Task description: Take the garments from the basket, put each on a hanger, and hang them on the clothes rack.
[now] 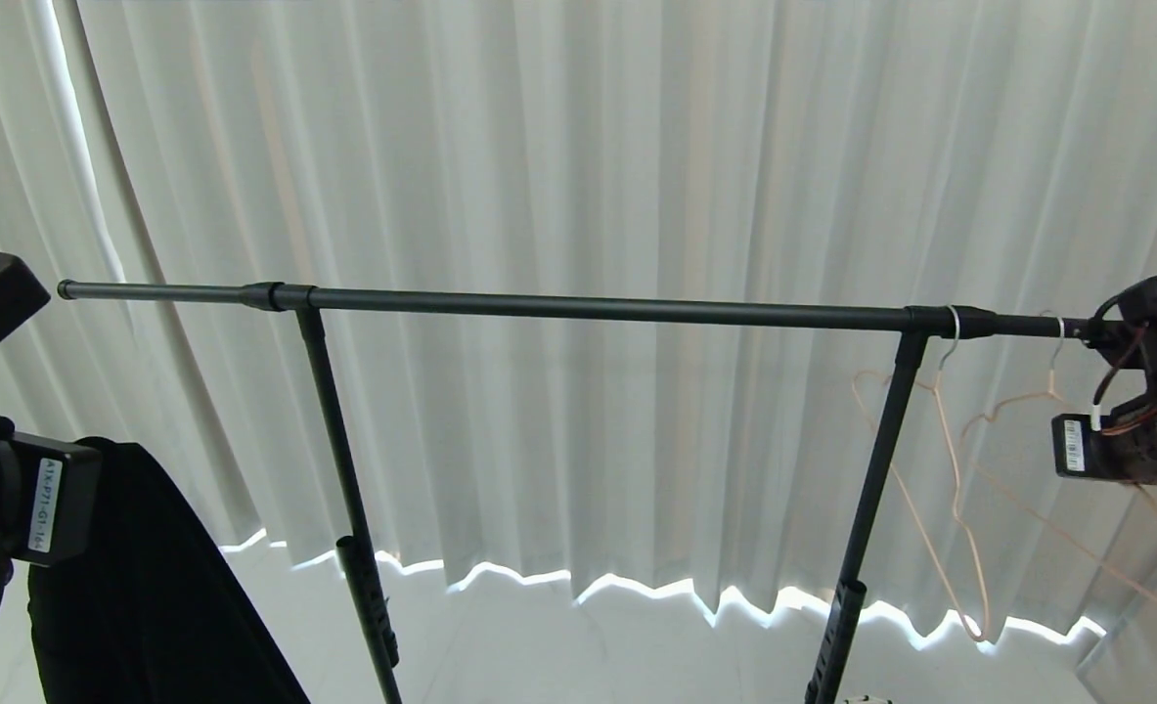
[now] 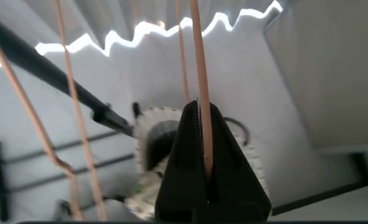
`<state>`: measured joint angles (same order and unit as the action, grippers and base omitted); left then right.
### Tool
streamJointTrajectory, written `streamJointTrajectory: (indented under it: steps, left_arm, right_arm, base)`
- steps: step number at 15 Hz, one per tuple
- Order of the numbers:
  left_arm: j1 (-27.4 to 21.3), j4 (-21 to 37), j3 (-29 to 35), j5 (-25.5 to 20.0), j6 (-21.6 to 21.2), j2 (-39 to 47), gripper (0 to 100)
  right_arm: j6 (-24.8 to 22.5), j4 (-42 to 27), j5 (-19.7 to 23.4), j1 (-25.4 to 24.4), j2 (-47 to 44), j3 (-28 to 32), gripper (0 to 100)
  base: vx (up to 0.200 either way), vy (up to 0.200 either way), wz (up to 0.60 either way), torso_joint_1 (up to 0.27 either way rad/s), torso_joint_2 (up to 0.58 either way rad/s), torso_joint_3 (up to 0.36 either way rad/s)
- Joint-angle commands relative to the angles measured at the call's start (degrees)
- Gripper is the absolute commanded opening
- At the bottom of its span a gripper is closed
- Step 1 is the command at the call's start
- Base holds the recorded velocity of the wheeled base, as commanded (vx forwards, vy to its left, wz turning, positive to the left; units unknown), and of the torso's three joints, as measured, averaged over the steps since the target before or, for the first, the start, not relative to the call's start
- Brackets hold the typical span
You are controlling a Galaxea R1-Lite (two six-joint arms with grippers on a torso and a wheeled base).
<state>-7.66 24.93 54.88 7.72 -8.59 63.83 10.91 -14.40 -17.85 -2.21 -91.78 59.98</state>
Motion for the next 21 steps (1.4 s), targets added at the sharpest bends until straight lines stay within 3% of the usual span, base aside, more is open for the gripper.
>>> streamJointTrajectory:
  steps: [1,4,8,15,21]
  left_arm:
    - [0.0,0.0,-0.1,0.0,0.1,-0.2,0]
    - [0.0,0.0,-0.4,-0.1,0.1,-0.5,0]
    - [0.0,0.0,-1.7,-0.2,0.2,-1.4,0]
    - [0.0,-6.6,-5.0,-0.2,-0.1,-1.4,0]
    - [0.0,-6.6,-5.7,-0.1,-0.1,-2.6,0]
  right_arm:
    - [-4.3,0.2,2.6,3.7,5.4,-1.5,0]
    - [-10.4,0.3,7.6,5.1,8.2,-1.7,0]
    - [-11.0,3.2,7.8,5.0,11.3,-3.3,0]
    - [-12.1,5.7,8.9,4.4,27.4,-15.1,0]
    - [-14.9,5.6,9.8,4.4,36.0,-21.9,0]
  base:
    - [0.0,0.0,0.0,0.0,0.0,0.0]
    - [0.0,0.0,0.0,0.0,0.0,0.0]
    - [0.0,0.0,0.0,0.0,0.0,0.0]
    - [0.0,0.0,0.0,0.0,0.0,0.0]
    - [-0.2,0.0,0.0,-0.003,0.0,0.003]
